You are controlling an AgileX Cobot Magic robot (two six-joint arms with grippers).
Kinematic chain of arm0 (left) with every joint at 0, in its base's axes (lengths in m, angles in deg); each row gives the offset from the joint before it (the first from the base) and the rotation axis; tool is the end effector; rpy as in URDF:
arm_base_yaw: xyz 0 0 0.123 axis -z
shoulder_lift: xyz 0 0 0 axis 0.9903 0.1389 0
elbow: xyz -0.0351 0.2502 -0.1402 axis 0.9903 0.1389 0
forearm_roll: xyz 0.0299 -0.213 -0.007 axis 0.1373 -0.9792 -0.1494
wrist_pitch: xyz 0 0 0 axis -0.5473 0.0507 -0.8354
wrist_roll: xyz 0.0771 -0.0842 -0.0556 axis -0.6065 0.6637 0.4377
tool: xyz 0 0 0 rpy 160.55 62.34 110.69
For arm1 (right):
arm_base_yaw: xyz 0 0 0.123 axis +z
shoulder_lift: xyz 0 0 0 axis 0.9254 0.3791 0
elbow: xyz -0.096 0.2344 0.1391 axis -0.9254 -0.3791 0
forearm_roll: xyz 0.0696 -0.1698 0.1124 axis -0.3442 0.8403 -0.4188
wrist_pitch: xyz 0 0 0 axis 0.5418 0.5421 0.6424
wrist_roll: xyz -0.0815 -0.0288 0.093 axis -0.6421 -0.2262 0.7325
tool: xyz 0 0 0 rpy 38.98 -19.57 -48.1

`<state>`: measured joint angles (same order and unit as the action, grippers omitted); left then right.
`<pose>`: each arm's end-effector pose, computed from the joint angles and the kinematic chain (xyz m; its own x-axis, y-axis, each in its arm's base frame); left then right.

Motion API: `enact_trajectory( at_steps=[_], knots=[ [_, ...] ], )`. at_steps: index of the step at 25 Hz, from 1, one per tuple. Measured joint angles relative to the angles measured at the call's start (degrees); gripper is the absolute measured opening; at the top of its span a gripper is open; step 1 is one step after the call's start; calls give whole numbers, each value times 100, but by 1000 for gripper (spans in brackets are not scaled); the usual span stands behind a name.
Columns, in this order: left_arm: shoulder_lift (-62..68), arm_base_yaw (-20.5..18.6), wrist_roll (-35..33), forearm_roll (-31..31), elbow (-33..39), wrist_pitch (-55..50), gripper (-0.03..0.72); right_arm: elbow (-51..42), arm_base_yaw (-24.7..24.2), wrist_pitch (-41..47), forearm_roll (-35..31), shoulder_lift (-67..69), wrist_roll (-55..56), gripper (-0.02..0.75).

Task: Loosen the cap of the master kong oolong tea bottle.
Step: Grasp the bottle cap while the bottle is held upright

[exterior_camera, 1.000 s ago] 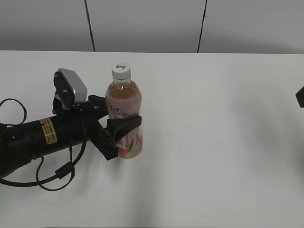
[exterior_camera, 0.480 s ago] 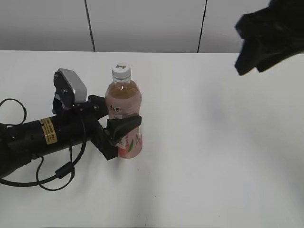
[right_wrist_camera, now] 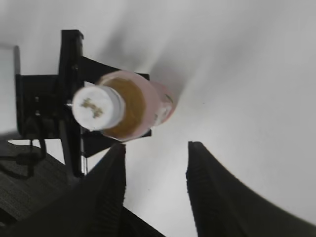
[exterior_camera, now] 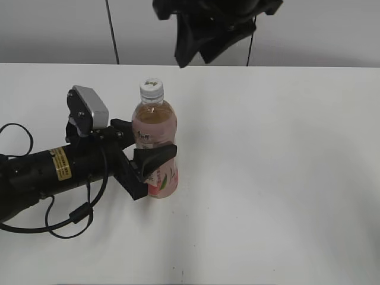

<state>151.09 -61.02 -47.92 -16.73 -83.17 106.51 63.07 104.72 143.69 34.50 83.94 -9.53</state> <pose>0.2760 -0.1893 0.1435 -0.1122 0.1375 -0.9841 0.8594 0.5106 -0.0266 0.2863 0.2430 0.3154 -0.7733 -0.4904 -0.4019 -0.5934 0.7830 0.1864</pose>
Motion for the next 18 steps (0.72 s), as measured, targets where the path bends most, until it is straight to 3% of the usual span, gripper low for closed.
enact_trajectory(
  at_steps=[10,18],
  knots=[
    [0,0,0,0,0,0,394,822,610,6,144,783,70,362],
    [0,0,0,0,0,0,394,840,718,12,477,863,199,416]
  ],
)
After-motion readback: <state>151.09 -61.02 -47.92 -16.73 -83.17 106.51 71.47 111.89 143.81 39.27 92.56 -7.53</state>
